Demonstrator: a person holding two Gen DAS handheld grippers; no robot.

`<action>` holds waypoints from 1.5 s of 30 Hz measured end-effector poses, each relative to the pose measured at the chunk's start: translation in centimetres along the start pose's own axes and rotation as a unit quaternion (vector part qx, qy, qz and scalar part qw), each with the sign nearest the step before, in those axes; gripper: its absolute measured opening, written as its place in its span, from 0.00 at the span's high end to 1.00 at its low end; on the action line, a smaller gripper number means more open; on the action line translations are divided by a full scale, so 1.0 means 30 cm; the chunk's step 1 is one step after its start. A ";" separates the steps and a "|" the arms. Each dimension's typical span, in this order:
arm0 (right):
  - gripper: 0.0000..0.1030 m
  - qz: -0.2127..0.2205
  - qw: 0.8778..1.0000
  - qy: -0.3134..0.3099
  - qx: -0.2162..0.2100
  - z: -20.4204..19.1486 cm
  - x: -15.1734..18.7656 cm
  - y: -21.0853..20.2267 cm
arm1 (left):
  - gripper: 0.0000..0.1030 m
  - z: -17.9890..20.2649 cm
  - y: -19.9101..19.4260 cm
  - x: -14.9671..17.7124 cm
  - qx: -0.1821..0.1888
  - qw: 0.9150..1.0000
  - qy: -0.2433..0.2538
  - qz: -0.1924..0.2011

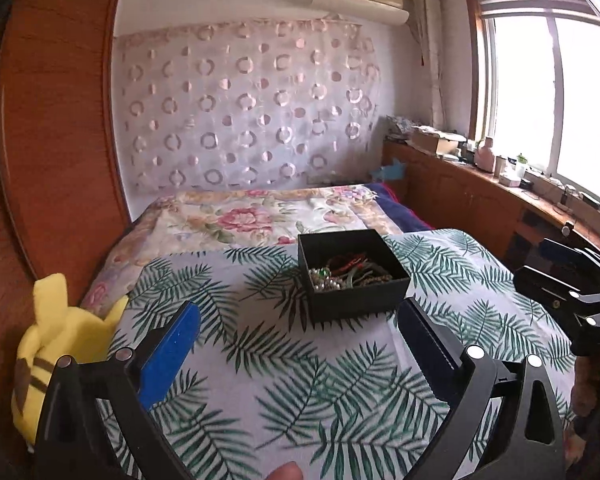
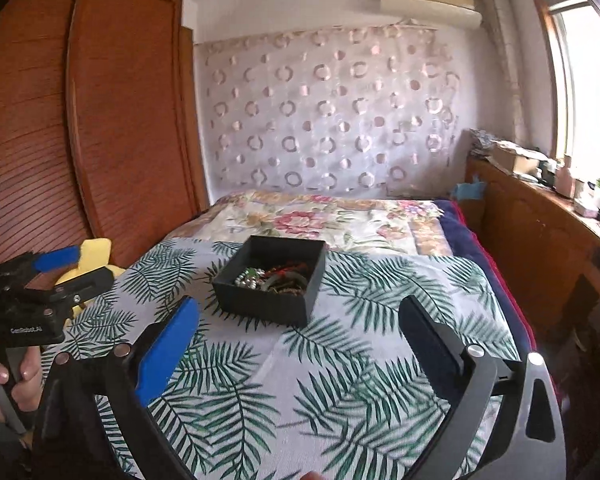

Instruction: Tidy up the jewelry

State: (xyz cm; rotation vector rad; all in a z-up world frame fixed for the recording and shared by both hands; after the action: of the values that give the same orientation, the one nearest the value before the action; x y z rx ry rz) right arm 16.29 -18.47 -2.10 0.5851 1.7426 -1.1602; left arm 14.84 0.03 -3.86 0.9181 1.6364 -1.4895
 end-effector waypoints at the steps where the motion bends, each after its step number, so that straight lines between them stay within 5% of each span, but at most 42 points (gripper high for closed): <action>1: 0.02 0.002 1.000 0.002 0.004 0.003 0.008 -0.009 | 0.08 -0.003 -0.008 0.009 -0.002 1.000 -0.001 -0.002; 45: 0.02 0.012 1.000 0.017 0.019 -0.031 0.062 -0.024 | 0.08 -0.018 -0.043 0.049 -0.014 1.000 -0.004 -0.003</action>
State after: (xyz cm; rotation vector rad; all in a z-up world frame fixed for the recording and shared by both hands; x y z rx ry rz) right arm 14.49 -18.15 -3.32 0.6498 1.7401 -1.1751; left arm 12.98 0.52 -4.51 0.8923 1.6509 -1.4692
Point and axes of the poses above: each gripper's, at about its wrist camera, not at the fingertips, and y roughly the way its jaws point, z to its right, x to its underside, the point moved 8 cm from there along y, roughly the way its jaws point, and after that the axes turned 8 degrees about -x, right-handed, at the moved point
